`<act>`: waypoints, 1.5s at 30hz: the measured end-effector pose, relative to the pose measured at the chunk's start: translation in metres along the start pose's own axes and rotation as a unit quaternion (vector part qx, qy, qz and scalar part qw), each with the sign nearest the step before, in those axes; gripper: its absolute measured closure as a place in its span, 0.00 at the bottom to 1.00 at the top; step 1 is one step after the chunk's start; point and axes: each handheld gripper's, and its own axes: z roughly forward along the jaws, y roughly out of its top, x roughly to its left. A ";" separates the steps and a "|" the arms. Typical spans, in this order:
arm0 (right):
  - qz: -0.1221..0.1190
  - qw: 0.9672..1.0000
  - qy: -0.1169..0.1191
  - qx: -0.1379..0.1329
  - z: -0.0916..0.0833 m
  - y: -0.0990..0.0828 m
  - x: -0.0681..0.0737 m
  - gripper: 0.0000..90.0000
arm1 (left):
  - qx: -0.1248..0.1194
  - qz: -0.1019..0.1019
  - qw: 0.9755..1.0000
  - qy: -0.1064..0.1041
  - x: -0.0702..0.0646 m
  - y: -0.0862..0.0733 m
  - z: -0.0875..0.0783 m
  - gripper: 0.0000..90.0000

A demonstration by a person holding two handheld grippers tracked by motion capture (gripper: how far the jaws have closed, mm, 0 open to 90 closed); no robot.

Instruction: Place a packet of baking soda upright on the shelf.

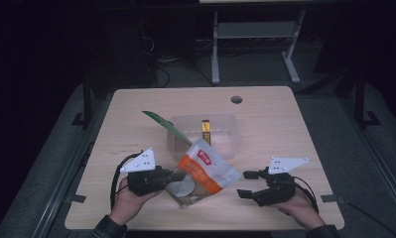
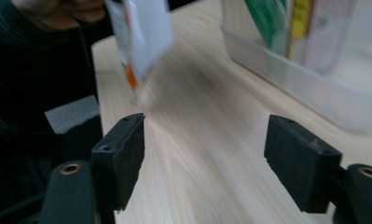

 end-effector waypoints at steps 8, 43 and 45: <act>-0.017 0.998 0.033 -0.059 0.023 0.021 0.008 0.24 | -0.011 -0.008 1.000 0.010 0.002 -0.001 -0.008 0.99; -0.006 0.992 0.084 -0.093 0.067 0.045 0.017 0.93 | -0.011 -0.024 0.999 0.030 0.008 -0.008 -0.009 0.99; -0.017 0.992 0.089 -0.091 0.067 0.045 0.017 0.99 | -0.010 -0.028 0.999 0.031 0.009 -0.009 -0.009 0.99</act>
